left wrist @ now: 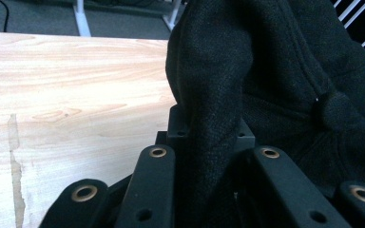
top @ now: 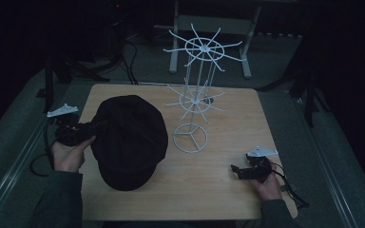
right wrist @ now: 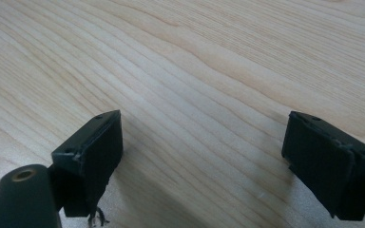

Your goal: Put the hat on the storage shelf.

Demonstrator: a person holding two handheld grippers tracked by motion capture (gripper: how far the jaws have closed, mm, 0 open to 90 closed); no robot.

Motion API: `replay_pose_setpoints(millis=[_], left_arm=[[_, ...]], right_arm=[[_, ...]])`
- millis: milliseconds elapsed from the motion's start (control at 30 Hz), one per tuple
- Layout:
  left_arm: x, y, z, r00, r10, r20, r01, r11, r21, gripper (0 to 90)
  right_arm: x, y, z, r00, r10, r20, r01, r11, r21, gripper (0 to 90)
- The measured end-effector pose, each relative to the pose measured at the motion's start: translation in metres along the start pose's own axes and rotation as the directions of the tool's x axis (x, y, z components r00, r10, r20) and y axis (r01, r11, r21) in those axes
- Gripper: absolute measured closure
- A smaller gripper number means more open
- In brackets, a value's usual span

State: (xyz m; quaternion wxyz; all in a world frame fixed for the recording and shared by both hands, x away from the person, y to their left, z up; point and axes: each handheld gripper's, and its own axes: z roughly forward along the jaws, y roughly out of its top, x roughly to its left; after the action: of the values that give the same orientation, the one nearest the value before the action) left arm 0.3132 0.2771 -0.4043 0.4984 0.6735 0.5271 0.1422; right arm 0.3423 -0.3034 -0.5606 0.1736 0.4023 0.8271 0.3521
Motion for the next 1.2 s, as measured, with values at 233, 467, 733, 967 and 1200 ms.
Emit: replay_pose_setpoints(millis=[233,467,733,967,1200], left_arm=[[-0.001,0.005,-0.002,0.9999,0.005,0.009,-0.005,0.9999,-0.009,78.7],[-0.002,0.010,-0.004,0.9996,0.015,0.022,-0.015,0.9997,-0.022,78.7],[-0.004,0.015,-0.005,0.9989,0.024,0.040,-0.023,0.9991,-0.037,78.7],[-0.005,0.019,-0.007,0.9985,0.029,0.047,-0.027,0.9983,-0.051,78.7],[-0.006,0.022,-0.008,0.9976,0.037,0.058,-0.034,0.9975,-0.062,78.7]], right_arm=[[0.000,0.000,0.000,1.0000,0.000,0.000,0.000,1.000,0.001,13.4],[0.000,0.000,0.000,1.0000,-0.001,0.001,0.001,1.000,-0.001,13.4],[0.000,0.000,0.000,1.0000,-0.001,0.001,0.001,1.000,-0.001,13.4],[0.000,0.000,0.000,1.0000,-0.002,0.001,0.002,1.000,0.001,13.4],[0.000,0.000,0.000,1.0000,-0.002,0.001,0.002,1.000,0.001,13.4]])
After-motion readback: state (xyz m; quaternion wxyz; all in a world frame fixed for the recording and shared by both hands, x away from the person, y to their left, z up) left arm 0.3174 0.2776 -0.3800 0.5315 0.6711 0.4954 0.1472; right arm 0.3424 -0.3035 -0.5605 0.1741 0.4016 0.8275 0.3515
